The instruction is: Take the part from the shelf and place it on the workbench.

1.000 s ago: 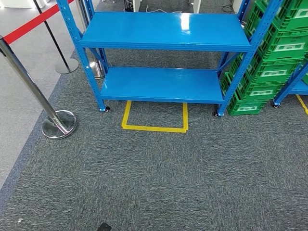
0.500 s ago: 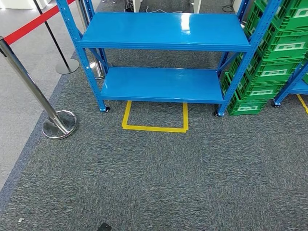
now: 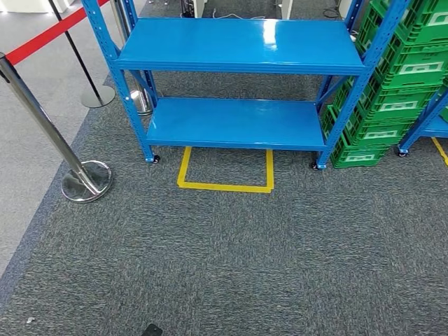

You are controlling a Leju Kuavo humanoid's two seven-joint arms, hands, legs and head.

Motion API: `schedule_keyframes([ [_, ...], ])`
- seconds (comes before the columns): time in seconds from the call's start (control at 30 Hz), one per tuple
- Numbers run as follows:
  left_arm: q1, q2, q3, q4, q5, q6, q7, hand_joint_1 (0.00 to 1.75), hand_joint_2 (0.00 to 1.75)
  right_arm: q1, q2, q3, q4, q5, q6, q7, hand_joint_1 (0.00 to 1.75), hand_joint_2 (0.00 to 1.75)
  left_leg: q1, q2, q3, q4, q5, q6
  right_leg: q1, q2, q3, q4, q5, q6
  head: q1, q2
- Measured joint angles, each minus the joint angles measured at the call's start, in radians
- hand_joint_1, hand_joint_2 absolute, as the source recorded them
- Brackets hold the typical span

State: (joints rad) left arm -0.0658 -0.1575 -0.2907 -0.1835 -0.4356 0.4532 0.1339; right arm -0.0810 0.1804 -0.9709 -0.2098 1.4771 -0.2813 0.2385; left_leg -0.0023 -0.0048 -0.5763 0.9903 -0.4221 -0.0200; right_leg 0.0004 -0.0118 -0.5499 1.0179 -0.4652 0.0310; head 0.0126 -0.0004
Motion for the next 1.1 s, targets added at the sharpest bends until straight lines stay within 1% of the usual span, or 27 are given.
schedule_keyframes([
  [0.37, 0.0, -0.003, 0.001, 0.0, -0.001, 0.0, -0.006, 0.0, 0.0, -0.001, -0.001, 0.0, 0.0, 0.004, -0.027, 0.0, 0.0, 1.75, 0.0, 0.0, 0.0, 0.0, 0.0, 0.0, 0.0, 0.0, 0.0, 0.0, 0.0, 0.0, 0.0, 0.0],
  [0.9, 0.0, -0.01, 0.001, 0.0, -0.007, -0.004, -0.012, 0.0, 0.0, -0.002, -0.001, 0.0, 0.0, 0.016, -0.014, 0.008, 0.0, 1.75, 0.0, 0.0, 0.0, 0.0, 0.0, 0.0, 0.0, 0.0, 0.0, 0.0, 0.0, 0.0, 0.0, 0.0],
  [1.1, -0.001, -0.013, 0.004, 0.0, 0.011, -0.04, -0.007, 0.0, 0.0, -0.003, -0.001, 0.004, 0.0, 0.032, -0.017, 0.022, 0.0, 1.75, 0.0, 0.0, 0.0, 0.0, 0.0, 0.0, 0.0, 0.0, 0.0, 0.0, 0.0, 0.0, 0.0, 0.0],
])
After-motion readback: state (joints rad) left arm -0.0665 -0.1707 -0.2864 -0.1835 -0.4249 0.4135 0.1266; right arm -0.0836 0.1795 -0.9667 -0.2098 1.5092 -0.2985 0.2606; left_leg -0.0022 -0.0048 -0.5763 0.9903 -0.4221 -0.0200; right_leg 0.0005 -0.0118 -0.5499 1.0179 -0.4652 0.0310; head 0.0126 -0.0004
